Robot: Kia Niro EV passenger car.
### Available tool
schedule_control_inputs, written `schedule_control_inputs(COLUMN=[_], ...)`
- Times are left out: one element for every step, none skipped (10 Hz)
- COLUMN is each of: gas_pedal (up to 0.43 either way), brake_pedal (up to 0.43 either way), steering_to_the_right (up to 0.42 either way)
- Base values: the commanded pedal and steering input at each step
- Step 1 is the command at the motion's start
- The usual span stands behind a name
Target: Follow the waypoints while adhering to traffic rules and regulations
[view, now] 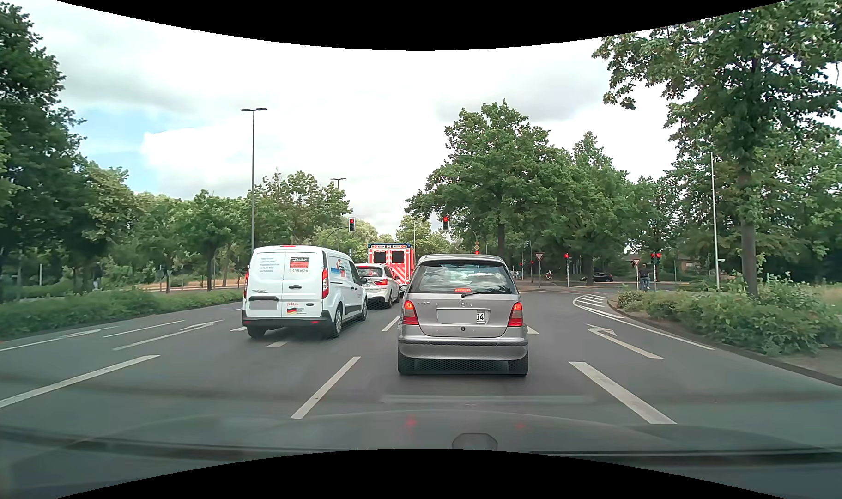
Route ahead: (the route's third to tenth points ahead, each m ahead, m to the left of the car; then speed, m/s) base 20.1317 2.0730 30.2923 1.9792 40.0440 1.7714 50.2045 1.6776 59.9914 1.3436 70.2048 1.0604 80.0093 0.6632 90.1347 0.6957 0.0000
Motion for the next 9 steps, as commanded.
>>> schedule_control_inputs(gas_pedal=[0.000, 0.000, 0.000, 0.000, 0.000, 0.000, 0.000, 0.000, 0.000], brake_pedal=[0.195, 0.195, 0.195, 0.195, 0.195, 0.195, 0.195, 0.195, 0.195], steering_to_the_right=[-0.007, -0.007, -0.007, -0.007, -0.007, -0.007, -0.007, -0.007, -0.007])
